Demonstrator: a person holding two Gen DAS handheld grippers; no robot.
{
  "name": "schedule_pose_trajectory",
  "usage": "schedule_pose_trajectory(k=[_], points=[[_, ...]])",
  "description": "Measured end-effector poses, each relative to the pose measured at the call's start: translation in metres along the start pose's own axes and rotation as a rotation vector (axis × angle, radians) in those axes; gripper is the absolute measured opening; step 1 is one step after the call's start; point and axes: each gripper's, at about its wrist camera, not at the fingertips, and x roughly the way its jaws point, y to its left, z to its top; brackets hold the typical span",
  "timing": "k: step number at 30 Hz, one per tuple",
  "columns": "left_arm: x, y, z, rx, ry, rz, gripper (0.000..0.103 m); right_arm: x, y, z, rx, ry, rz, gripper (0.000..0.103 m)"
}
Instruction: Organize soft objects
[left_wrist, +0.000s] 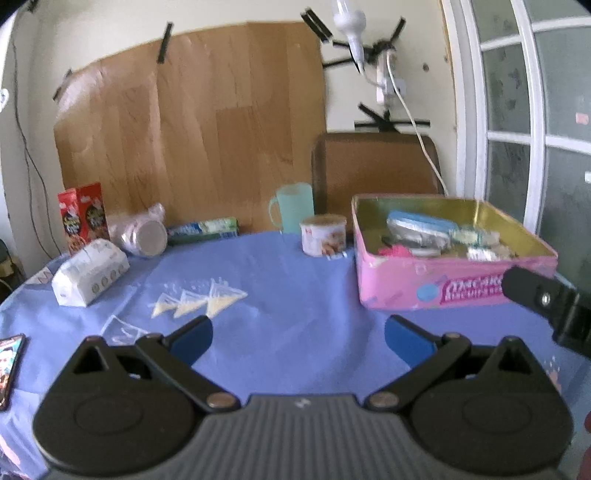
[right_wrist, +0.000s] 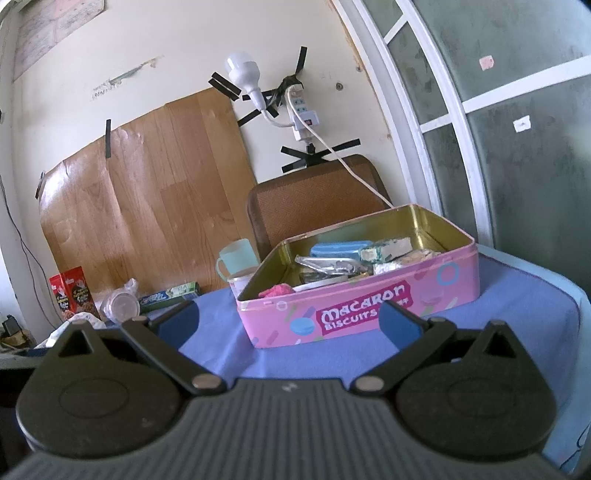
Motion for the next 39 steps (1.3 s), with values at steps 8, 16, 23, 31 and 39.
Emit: schedule_pose_trajectory(k=[8,16,23,31,39], points=[[0.016,-0.002,-0.007,-0.006,0.109,-0.018,0.103,0.002,0.000,-0.002,0.006,0.015,-0.004,0.103],[0.021,-0.005,-0.010,0.001,0.146,-0.019,0.103,0.004,-0.001,-0.004,0.019,0.035,-0.005,0.103],[0.025,-0.007,-0.011,0.008,0.170,-0.008,0.103,0.005,-0.002,-0.005,0.023,0.044,-0.003,0.103],[0.028,-0.009,-0.013,0.014,0.188,-0.003,0.103,0.007,-0.003,-0.005,0.028,0.053,-0.001,0.103],[0.031,-0.013,-0.015,0.033,0.211,-0.003,0.103,0.009,-0.004,-0.005,0.035,0.064,-0.001,0.103]])
